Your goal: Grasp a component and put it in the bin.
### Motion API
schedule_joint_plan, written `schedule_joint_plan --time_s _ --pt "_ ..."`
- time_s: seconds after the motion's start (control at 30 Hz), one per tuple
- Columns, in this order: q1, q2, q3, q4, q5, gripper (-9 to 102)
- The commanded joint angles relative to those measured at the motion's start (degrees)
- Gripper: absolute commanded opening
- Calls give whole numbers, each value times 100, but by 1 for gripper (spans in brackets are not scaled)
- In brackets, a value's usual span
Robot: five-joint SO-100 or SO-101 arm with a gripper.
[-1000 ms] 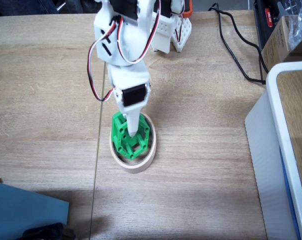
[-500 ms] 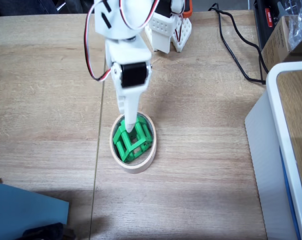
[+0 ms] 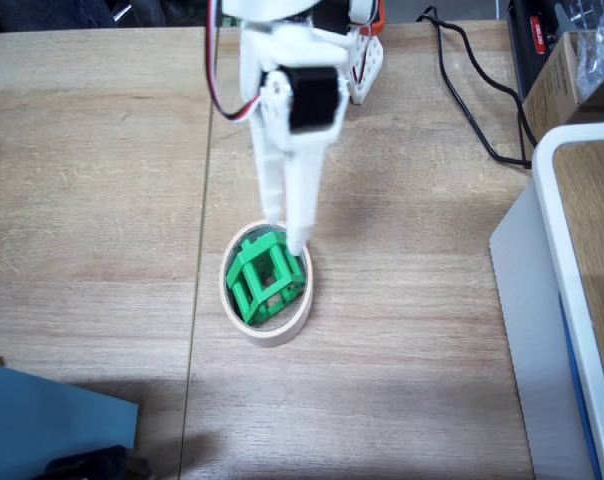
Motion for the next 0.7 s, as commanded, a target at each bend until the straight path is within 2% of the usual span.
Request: schedule_joint_plan --time_s 0.0,0.3,0.53,0.67 --pt "-606 193 -88 -44 -26 16" --pt "-1679 202 334 -44 -79 16" --pt "-1688 624 905 -44 -1099 14" --pt "-1213 1011 914 -44 -1529 10"
